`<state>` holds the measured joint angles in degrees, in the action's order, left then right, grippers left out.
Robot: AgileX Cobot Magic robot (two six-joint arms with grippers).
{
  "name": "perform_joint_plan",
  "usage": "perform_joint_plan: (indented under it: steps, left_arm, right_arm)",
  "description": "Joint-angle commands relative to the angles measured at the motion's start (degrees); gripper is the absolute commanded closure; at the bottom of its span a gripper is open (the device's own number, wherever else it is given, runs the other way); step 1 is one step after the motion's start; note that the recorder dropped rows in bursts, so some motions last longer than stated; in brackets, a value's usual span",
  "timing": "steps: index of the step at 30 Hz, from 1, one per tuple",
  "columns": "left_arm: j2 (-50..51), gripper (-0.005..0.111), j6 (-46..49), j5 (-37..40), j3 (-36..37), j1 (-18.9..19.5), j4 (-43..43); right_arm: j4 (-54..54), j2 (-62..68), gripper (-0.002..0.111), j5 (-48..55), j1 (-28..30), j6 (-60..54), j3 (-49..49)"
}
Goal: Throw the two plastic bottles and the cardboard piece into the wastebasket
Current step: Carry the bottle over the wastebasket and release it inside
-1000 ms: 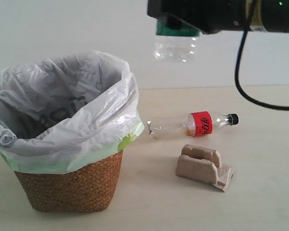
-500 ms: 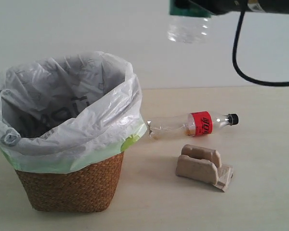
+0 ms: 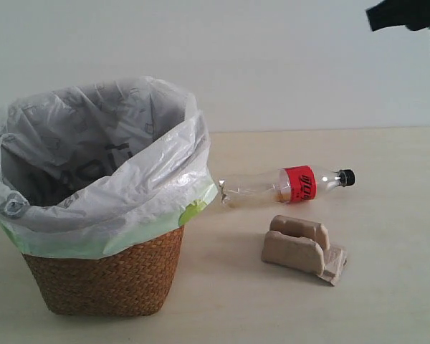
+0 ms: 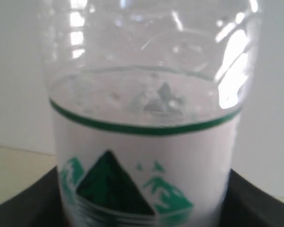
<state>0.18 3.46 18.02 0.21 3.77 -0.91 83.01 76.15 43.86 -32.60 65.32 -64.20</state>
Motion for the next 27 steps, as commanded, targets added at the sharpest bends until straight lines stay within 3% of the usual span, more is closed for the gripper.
perform_joint_plan:
  steps: [1,3,5,11,16,21,27]
  left_arm:
    - [-0.18,-0.001,-0.50,-0.43,-0.21,-0.37,-0.12]
    - [-0.18,-0.001,-0.50,-0.43,-0.21,-0.37,-0.12]
    - [-0.18,-0.001,-0.50,-0.43,-0.21,-0.37,-0.12]
    - [-0.18,-0.001,-0.50,-0.43,-0.21,-0.37,-0.12]
    - [-0.18,-0.001,-0.50,-0.43,-0.21,-0.37,-0.12]
    - [-0.18,-0.001,-0.50,-0.43,-0.21,-0.37,-0.12]
    - [-0.18,-0.001,-0.50,-0.43,-0.21,-0.37,-0.12]
  right_arm:
    - [-9.53,0.93,0.108,-27.30,0.08,3.18,0.10]
    - [-9.68,2.27,0.108,-41.04,0.08,8.41,0.00]
    - [-9.68,3.83,0.108,-47.83,0.08,13.31,-1.05]
    - [-10.31,6.84,0.108,-55.57,0.08,17.19,-2.37]
    - [-10.31,6.48,0.108,-44.77,0.08,16.79,-2.37]
    - [-10.44,6.35,0.108,-28.05,0.08,7.70,-2.37]
    - [-10.51,6.35,0.108,-15.46,0.08,-1.20,-2.37]
